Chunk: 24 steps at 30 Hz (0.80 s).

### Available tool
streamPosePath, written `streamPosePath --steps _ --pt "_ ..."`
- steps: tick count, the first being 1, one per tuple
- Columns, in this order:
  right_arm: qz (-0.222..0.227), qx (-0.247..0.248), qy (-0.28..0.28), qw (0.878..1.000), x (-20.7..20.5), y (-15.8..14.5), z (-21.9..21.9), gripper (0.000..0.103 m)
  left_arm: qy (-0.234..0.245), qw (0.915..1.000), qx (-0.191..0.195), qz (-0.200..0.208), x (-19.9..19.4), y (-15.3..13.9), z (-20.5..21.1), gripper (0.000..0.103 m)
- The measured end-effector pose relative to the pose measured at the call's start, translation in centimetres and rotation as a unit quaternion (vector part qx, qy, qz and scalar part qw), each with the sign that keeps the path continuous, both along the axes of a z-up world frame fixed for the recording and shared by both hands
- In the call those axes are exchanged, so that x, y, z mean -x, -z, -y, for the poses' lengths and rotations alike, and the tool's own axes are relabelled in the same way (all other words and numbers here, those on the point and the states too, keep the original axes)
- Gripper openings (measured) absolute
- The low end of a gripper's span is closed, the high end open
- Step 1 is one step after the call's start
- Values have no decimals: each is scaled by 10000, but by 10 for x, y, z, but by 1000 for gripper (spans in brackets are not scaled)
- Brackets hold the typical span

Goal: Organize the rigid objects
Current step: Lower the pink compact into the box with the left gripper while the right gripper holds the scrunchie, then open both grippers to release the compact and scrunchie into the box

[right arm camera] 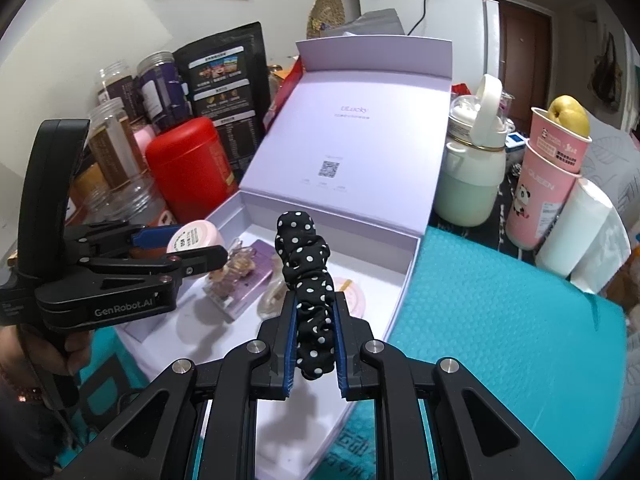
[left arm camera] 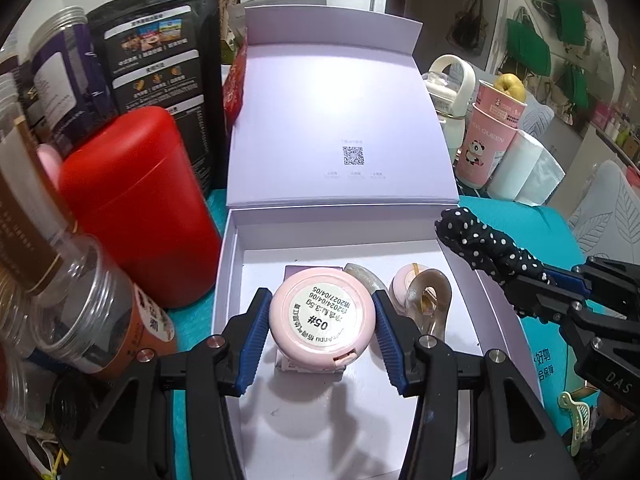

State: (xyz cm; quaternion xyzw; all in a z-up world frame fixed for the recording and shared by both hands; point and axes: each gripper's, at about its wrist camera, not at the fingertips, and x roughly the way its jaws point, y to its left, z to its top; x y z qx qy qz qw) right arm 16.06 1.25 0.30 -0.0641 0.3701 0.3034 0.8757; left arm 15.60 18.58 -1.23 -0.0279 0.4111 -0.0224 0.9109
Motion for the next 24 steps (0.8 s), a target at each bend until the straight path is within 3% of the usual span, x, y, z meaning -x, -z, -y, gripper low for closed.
streamPosePath --steps 14,24 --pt "-219 197 -52 9996 -32 19 -15 16 157 9986 -281 -423 -32 16 5 50" --pt "-307 347 104 9989 -47 29 -20 16 314 9976 -214 -579 -51 19 11 50"
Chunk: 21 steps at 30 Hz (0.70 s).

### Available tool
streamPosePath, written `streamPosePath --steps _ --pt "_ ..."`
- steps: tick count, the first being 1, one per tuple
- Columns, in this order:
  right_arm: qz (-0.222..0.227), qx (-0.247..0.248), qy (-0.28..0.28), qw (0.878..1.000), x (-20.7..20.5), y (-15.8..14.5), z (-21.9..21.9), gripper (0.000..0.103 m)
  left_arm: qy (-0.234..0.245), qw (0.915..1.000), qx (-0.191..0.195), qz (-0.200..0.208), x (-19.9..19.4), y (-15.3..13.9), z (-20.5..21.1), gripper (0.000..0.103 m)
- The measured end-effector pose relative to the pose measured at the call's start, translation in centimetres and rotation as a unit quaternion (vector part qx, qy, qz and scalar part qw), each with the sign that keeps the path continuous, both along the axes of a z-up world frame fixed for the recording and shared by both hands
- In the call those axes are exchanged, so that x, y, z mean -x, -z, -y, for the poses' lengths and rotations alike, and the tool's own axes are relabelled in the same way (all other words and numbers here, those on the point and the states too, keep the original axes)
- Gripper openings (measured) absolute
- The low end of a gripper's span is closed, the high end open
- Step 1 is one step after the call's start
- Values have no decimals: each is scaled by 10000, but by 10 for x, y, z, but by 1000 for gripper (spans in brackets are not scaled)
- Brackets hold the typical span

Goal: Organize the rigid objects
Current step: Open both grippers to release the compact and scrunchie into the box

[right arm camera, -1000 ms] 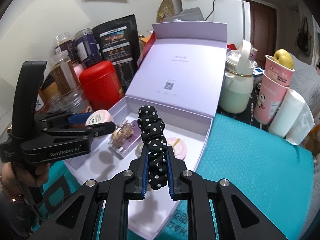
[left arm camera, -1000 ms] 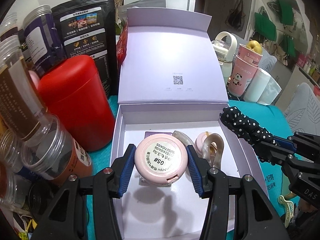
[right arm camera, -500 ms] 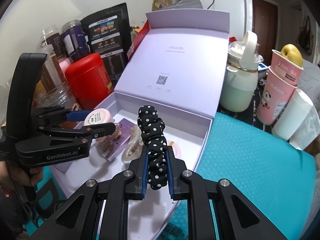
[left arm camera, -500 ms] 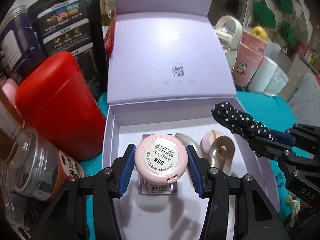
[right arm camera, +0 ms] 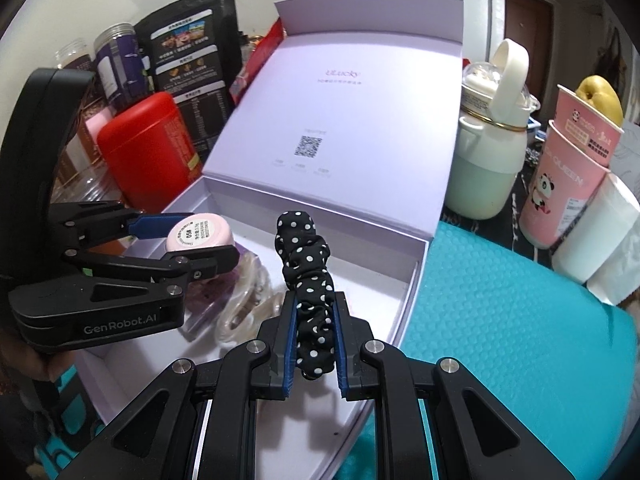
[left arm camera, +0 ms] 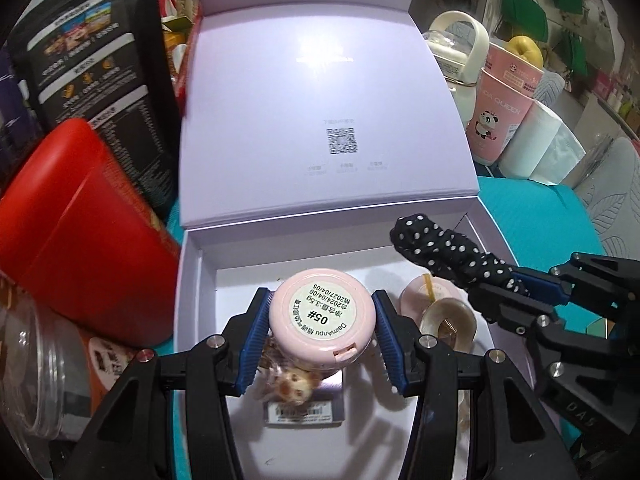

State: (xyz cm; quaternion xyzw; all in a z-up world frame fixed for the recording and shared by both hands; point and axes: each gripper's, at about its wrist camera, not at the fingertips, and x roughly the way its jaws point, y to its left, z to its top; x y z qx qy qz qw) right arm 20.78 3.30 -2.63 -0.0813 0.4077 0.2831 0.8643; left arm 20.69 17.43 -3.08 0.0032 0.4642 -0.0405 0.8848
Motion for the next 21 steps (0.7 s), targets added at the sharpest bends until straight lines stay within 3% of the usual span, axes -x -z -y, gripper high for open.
streamPosePath --steps 6,21 --pt "-91 138 48 9999 -6 8 -1 16 177 9996 25 -198 -4 6 8 50" --pt "-124 379 25 9992 0 21 -11 18 133 9996 118 -212 -4 11 9 50"
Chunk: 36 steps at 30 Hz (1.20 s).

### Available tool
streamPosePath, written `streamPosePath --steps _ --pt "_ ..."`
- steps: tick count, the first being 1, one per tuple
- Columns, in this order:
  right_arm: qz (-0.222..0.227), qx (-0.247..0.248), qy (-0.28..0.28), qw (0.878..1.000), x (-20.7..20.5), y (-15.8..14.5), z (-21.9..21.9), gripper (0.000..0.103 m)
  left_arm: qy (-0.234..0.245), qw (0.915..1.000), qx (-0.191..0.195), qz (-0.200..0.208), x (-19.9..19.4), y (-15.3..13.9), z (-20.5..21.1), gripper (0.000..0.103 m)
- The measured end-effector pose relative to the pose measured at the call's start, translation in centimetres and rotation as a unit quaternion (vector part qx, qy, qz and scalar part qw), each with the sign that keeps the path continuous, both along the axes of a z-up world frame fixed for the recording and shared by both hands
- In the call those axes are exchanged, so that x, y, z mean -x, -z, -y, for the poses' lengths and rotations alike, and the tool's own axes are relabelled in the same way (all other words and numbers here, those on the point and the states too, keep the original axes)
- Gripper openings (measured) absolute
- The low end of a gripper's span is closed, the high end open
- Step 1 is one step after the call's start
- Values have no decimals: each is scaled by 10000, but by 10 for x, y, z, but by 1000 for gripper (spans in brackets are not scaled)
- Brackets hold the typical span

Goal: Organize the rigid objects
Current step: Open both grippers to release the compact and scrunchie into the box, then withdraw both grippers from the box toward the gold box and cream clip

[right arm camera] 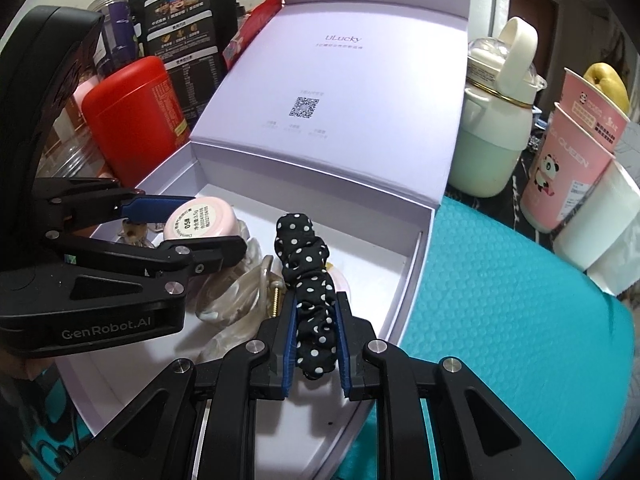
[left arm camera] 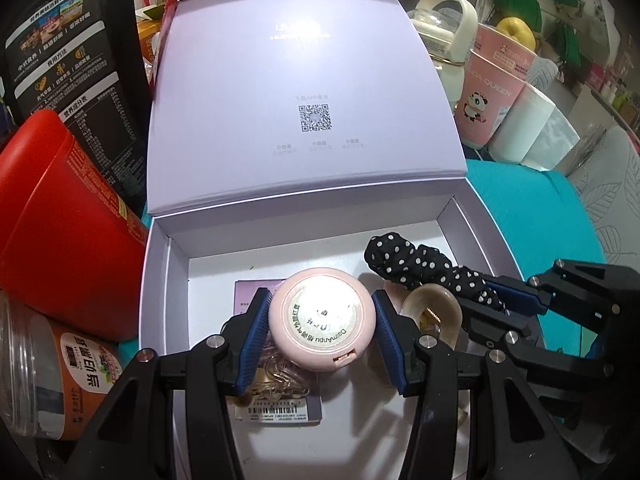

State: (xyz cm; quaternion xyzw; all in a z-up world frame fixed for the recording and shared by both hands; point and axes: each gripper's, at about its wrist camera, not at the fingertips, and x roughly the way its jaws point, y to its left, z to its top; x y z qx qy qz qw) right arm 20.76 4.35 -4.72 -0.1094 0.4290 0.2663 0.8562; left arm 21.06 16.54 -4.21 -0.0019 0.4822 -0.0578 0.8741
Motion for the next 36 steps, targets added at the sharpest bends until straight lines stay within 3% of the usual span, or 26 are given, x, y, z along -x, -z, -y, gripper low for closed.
streamPosePath --steps 6,11,15,18,21,36 --pt "7 -10 66 10000 0 1 1 18 -19 10000 -51 12 -4 -1 -1 50" --pt "12 -61 165 9998 -2 -4 5 30 39 10000 -54 -31 -4 0 0 50" --pt "43 -49 156 9999 1 -8 6 30 -5 9999 34 -101 -5 0 -1 50" --pt "95 -32 165 9998 4 -12 8 31 -44 10000 -68 -19 -3 -3 2 59" --pt "126 -42 195 9997 6 -16 11 35 -132 9999 -48 51 0 -9 -1 86" --pt "453 -130 285 9985 25 -50 27 38 -307 9987 -75 406 22 -42 -3 87"
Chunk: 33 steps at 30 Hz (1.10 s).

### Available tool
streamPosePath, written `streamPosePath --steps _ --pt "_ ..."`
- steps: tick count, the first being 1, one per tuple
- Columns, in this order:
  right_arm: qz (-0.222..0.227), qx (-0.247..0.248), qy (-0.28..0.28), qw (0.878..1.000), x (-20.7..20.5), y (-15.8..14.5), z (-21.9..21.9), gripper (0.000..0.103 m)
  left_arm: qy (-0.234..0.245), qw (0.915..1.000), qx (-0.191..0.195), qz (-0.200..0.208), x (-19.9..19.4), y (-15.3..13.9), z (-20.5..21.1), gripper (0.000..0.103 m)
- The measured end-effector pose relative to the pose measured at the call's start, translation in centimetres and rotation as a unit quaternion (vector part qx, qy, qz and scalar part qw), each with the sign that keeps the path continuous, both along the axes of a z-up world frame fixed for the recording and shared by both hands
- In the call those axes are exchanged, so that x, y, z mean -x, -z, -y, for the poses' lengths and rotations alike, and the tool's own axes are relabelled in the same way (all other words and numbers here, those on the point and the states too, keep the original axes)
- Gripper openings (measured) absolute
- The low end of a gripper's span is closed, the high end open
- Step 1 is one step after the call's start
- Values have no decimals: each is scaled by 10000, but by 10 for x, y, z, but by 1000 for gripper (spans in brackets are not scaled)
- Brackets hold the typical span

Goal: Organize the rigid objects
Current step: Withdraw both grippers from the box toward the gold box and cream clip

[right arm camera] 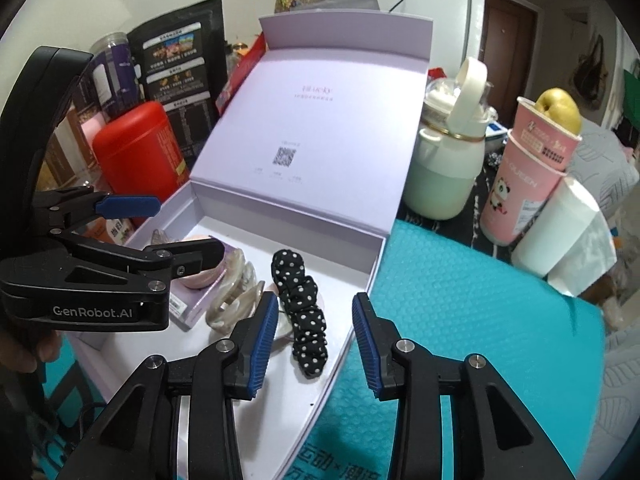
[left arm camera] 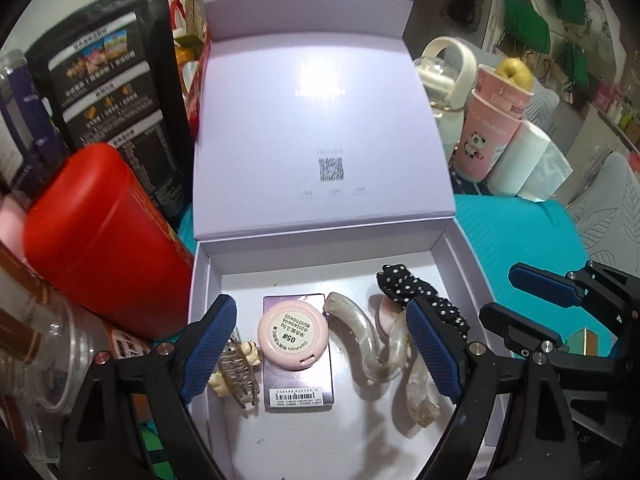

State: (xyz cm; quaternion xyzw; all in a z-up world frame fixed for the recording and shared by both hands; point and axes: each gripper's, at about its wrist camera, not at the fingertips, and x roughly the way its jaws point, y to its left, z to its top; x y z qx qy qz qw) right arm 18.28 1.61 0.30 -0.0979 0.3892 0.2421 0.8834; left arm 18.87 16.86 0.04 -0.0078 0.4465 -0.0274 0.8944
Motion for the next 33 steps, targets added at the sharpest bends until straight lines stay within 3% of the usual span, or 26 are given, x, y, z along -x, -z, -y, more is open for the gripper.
streamPosePath --steps 6,9,11,33 --pt "239 -78 24 9997 14 -23 6 43 -74 9995 -94 282 13 -22 4 89" --pt "346 -103 27 9993 21 -32 9 44 -91 9990 -90 426 23 -34 1 101" --pt "421 -157 41 9990 28 -40 13 54 -108 9985 -92 535 30 -42 1 102" --pt "1086 -354 191 9933 119 -92 61 63 141 9936 -70 1116 108 -94 35 102"
